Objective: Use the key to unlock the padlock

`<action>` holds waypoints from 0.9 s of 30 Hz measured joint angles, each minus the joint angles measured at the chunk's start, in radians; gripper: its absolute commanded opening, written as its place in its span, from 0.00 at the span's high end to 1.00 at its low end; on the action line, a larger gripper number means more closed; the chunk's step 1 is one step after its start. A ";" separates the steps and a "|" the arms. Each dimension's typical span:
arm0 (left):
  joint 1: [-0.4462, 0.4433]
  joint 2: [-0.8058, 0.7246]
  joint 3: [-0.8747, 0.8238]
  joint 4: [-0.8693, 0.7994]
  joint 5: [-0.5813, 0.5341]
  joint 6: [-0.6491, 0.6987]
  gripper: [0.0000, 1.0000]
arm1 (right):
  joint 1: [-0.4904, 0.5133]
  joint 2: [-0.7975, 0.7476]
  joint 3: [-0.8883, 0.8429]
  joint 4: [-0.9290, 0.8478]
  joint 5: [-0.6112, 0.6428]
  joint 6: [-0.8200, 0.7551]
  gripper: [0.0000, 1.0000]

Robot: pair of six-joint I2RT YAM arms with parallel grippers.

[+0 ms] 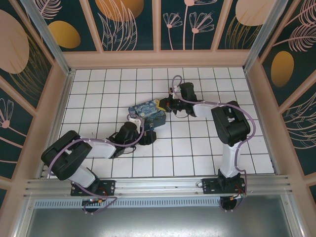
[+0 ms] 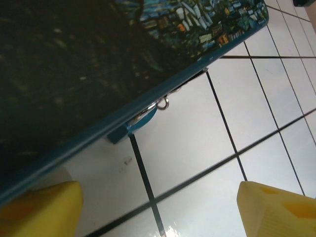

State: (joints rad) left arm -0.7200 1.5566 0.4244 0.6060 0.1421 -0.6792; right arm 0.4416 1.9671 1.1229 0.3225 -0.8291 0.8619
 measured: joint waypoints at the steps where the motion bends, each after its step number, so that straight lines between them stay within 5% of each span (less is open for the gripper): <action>1: 0.000 0.011 0.006 0.006 -0.010 0.009 0.19 | 0.000 0.000 -0.003 0.006 0.000 0.000 1.00; 27: 0.000 0.216 0.073 0.229 -0.180 0.199 0.21 | 0.023 0.020 -0.013 0.090 0.013 0.011 1.00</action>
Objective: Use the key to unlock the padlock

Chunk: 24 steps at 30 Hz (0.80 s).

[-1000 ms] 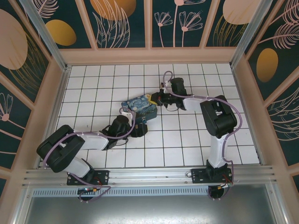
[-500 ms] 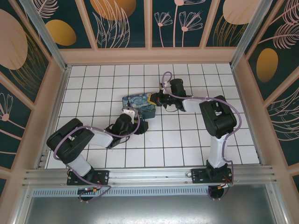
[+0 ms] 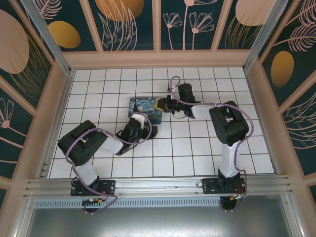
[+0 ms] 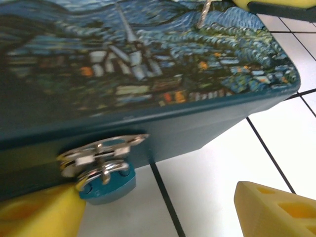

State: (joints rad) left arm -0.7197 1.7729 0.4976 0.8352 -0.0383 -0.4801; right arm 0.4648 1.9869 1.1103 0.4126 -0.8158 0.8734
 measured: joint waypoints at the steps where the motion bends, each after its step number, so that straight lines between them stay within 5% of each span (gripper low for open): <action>1: 0.001 0.007 0.008 0.003 0.005 0.000 0.21 | 0.000 0.003 0.002 0.002 0.000 0.000 1.00; 24: 0.092 0.073 -0.038 0.269 0.175 -0.214 0.19 | 0.004 0.008 0.007 0.010 0.007 0.000 1.00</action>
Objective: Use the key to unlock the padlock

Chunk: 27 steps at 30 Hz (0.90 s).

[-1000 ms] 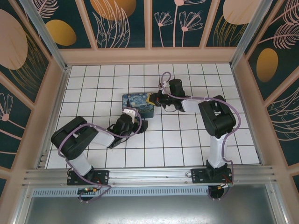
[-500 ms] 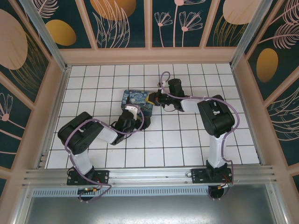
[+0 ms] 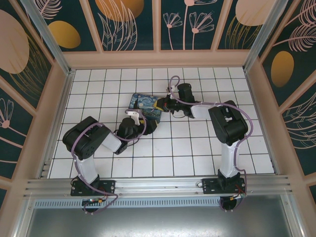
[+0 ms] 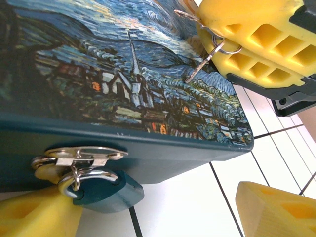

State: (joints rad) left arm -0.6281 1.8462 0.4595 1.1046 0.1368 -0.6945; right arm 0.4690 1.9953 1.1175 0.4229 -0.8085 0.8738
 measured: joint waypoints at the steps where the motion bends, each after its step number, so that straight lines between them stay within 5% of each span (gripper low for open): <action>1: 0.003 0.000 -0.003 0.005 0.006 -0.002 0.19 | 0.000 0.000 0.000 0.000 0.000 0.000 1.00; 15: 0.026 0.008 0.000 0.018 0.056 0.001 0.21 | 0.003 0.007 0.000 0.019 -0.003 0.014 1.00; 27: 0.033 0.034 -0.037 0.138 0.082 -0.127 0.22 | 0.004 0.014 0.002 0.034 -0.004 0.023 1.00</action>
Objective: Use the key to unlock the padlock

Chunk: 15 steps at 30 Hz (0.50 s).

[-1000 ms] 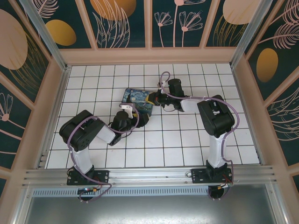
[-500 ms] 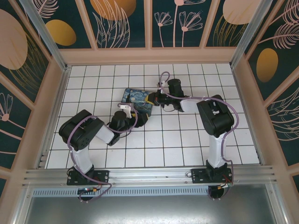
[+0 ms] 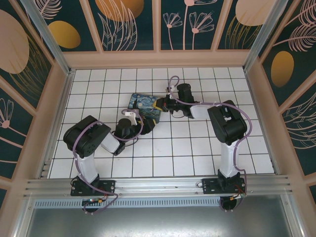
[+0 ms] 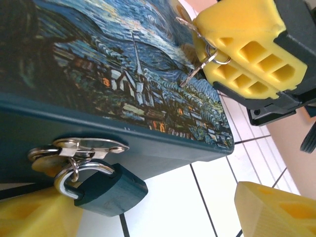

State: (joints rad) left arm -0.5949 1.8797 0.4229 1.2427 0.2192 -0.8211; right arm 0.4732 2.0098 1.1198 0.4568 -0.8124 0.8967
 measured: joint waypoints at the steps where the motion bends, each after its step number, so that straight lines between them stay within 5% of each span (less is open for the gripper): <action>1: 0.001 0.008 -0.005 0.023 -0.002 -0.013 0.22 | 0.000 0.001 0.000 0.002 0.000 0.000 1.00; 15: 0.000 0.070 -0.069 0.230 -0.040 -0.153 0.24 | 0.002 0.003 0.002 0.011 0.000 0.003 1.00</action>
State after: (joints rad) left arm -0.5945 1.9495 0.3538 1.4723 0.1787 -0.9745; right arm 0.4751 2.0132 1.1217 0.4679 -0.8124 0.8993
